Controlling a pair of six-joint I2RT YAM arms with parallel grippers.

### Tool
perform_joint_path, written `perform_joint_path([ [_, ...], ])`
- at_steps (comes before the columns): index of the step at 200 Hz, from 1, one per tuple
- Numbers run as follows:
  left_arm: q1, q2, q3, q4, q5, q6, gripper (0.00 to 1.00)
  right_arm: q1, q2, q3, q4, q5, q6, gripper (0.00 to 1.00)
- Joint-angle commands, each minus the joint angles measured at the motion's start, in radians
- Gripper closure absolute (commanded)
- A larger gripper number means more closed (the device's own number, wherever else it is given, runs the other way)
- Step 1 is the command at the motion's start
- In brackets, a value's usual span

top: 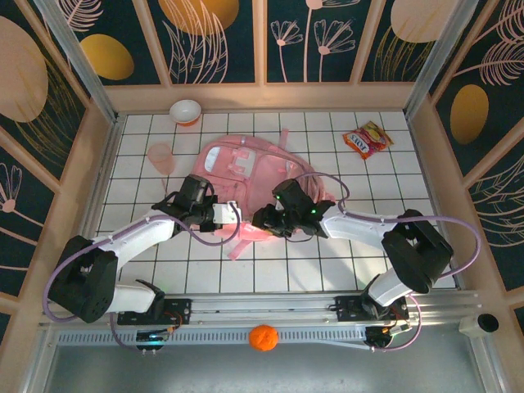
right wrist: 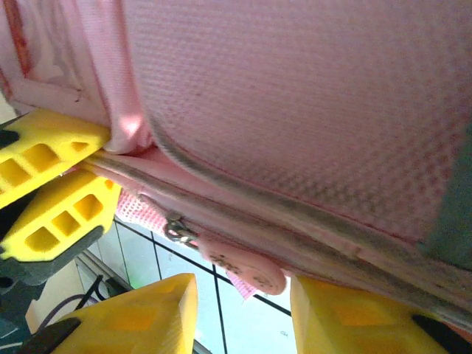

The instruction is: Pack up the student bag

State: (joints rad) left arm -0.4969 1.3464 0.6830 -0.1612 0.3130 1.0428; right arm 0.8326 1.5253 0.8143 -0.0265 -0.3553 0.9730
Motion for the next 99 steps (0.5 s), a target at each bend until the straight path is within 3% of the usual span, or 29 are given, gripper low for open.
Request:
perform_joint_path([
  [1, -0.001, 0.006, 0.019, -0.038, 0.075, -0.012, 0.83, 0.001, 0.007, 0.046, 0.060, 0.042, -0.048, 0.66],
  [99, -0.001, 0.022, 0.025, -0.041, 0.090, -0.013, 0.83, -0.008, 0.076, 0.086, 0.051, 0.029, -0.064, 0.73],
])
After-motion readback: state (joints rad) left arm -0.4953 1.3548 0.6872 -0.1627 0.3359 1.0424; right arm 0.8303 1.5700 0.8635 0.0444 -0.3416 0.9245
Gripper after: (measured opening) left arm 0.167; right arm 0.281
